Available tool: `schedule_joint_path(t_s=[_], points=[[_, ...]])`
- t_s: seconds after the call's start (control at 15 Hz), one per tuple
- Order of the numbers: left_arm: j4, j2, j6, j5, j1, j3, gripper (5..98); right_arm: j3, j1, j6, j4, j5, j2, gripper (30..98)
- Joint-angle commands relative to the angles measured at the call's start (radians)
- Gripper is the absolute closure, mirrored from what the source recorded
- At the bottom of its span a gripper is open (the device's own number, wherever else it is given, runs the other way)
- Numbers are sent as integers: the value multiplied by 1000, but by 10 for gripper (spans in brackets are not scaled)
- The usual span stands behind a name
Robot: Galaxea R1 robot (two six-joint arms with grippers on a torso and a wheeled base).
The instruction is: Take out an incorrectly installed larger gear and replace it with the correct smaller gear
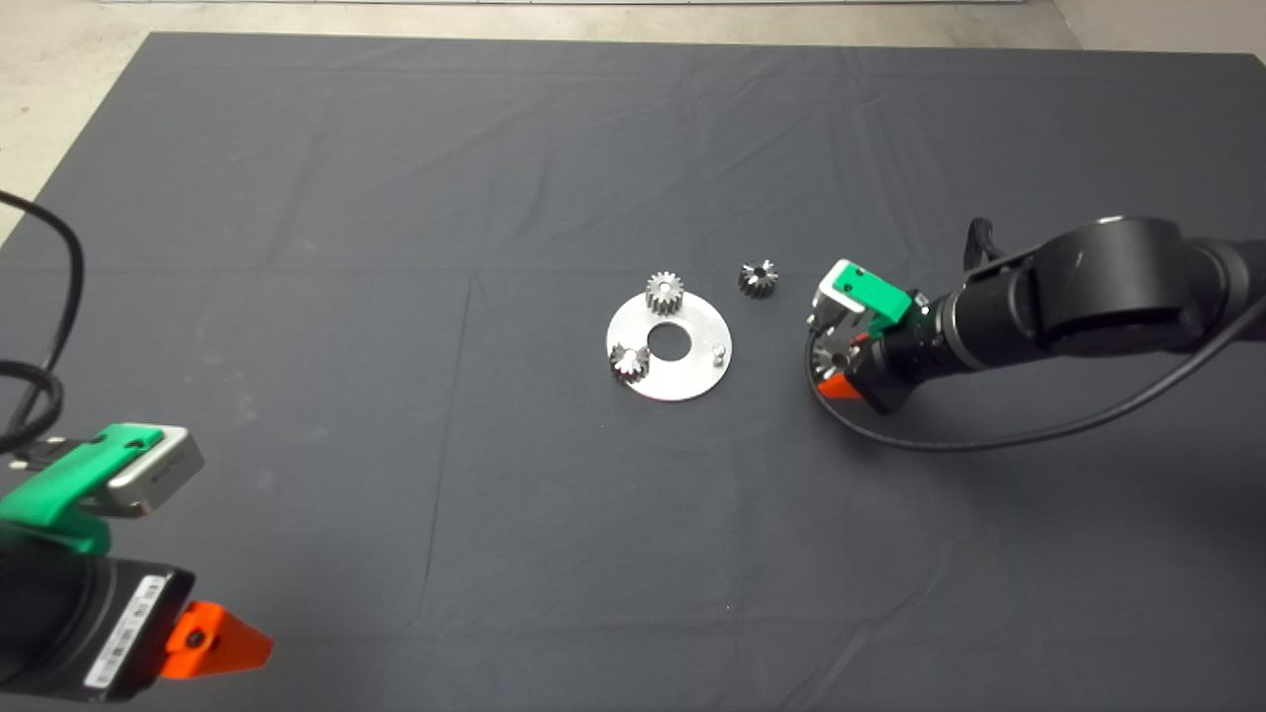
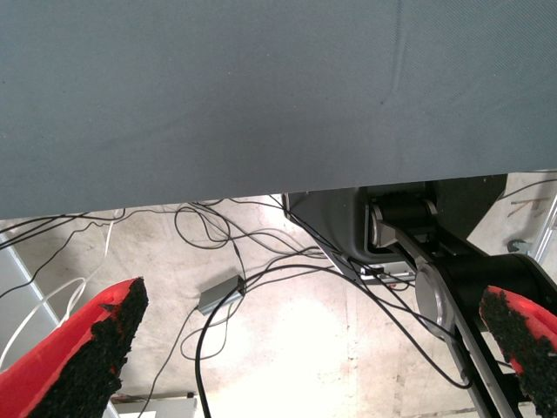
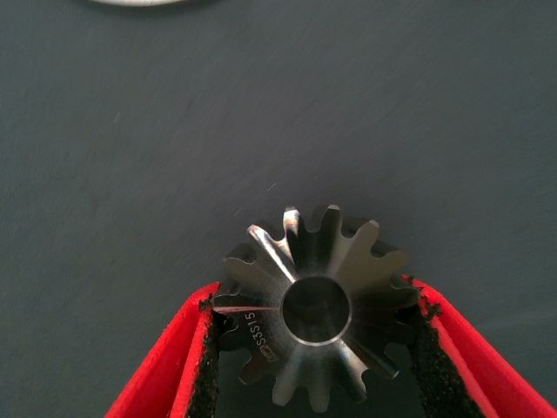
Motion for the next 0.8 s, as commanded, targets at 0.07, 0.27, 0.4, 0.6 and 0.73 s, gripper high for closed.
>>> schedule_joint_path(t_s=[0.07,0.27,0.4,0.6,0.73], points=[[-17,-3,10,5,-10,18,54,31,-15,59,-102,-5,-1,800],[-17,-3,11,5,-10,18,54,39,-17,66,-111,-11,-5,800],[-17,-3,11,4,-10,18,54,57,-17,65,-114,-21,-6,800],[-17,-5,11,3,-10,18,54,58,-16,65,-116,-21,-6,795],[-17,-5,10,4,-10,18,54,60,-13,73,-116,-21,-6,788]])
